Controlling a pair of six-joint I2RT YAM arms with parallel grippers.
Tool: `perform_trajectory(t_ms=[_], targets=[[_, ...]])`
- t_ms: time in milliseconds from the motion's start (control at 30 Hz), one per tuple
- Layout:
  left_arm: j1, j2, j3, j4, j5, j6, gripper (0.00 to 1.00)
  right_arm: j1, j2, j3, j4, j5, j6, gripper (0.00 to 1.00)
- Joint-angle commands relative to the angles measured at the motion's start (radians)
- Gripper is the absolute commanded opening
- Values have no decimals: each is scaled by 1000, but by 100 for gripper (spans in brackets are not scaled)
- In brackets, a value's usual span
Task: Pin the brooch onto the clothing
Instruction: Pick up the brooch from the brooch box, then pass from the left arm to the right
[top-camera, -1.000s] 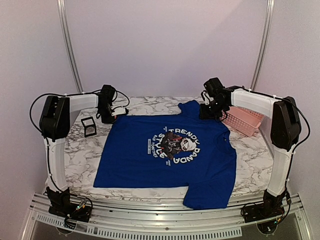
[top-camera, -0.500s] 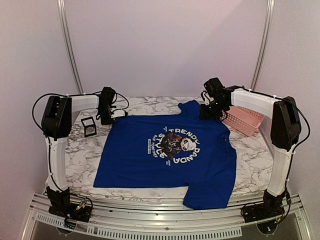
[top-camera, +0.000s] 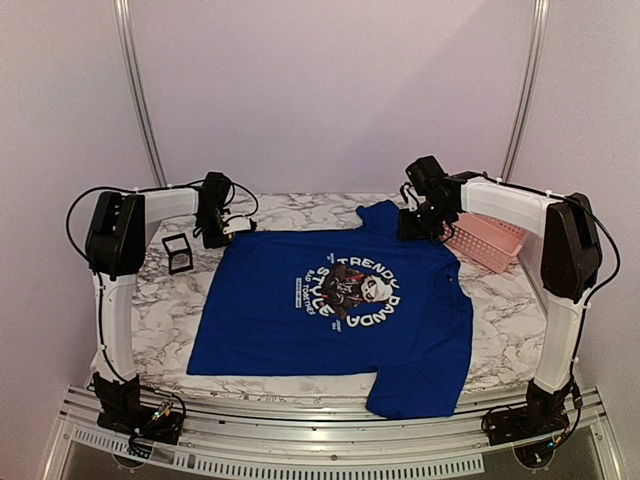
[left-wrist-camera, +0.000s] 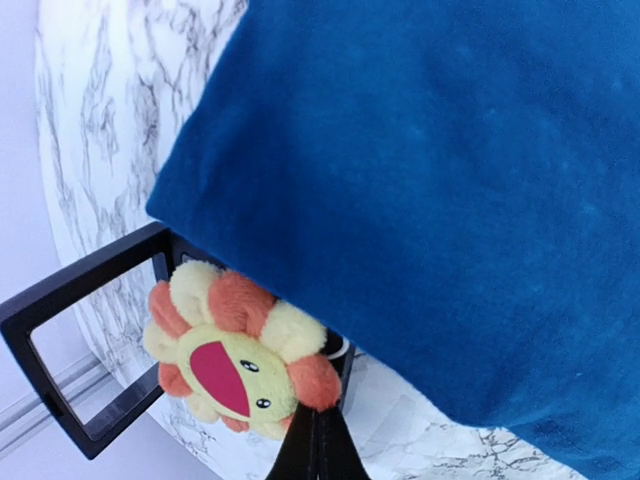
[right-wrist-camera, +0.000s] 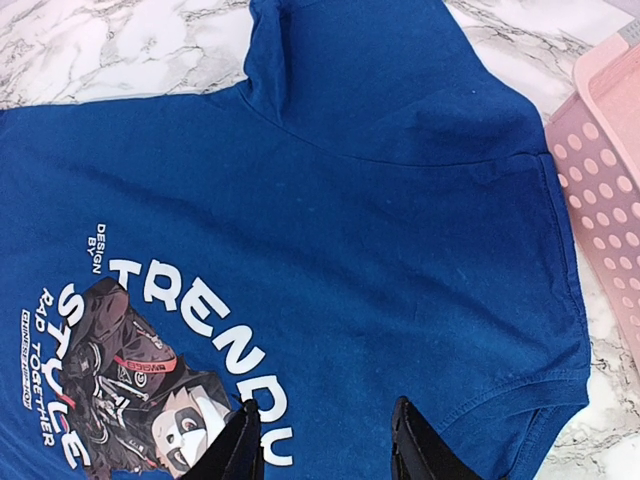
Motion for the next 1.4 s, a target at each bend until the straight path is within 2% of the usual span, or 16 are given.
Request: perform_trajectory(t_ms=[0,433,733,967,1100,1200,1367], targets=[[15,-10,13,-74,50,-20,0,9,0,25,-7,4,-7,42],[37,-102,47,-145,176,-139,0,22,-11,25,-21,14,-6,42],[38,-199,-1,-155,151,-178,0,32,-45,24,-8,3,-16,42],[22,-386,-37,-282,302,-287,0,83,-121,-11,35,-6,-54,44],[-42,-550,-103,-378,405,-316,0,179,-230,-64,123,-59,-132,51],[-103,-644,-102,-491,485,-350,0,249,-307,-115,211,-188,-190,56],[-185,-807,-108,-574,631,-434,0,321,-456,-242,399,-374,-200,59]])
